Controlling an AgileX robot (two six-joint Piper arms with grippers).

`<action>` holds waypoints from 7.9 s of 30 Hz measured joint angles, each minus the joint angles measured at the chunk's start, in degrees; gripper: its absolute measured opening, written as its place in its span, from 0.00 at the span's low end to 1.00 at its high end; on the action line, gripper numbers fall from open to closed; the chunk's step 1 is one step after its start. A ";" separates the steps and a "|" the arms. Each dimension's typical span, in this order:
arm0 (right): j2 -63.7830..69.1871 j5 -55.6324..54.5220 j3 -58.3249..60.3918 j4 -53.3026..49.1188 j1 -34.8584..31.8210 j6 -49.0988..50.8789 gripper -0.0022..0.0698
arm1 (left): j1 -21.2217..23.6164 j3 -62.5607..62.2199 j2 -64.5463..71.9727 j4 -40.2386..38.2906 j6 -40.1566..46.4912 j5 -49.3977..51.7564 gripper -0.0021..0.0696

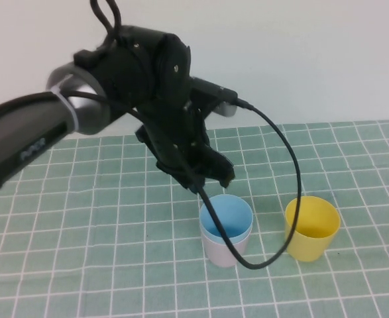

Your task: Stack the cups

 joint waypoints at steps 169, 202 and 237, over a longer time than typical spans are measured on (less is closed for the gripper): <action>50.28 2.96 -62.49 -18.48 27.08 12.46 0.03 | 43.45 88.81 -110.05 1.78 -23.28 -43.39 0.03; -27.26 -45.87 40.74 -11.87 -5.96 9.30 0.03 | 43.45 102.20 -110.05 2.60 -21.61 -46.69 0.03; -30.79 -35.05 41.90 -10.55 -5.87 9.19 0.03 | 43.45 102.20 -110.05 2.60 -21.57 -46.46 0.03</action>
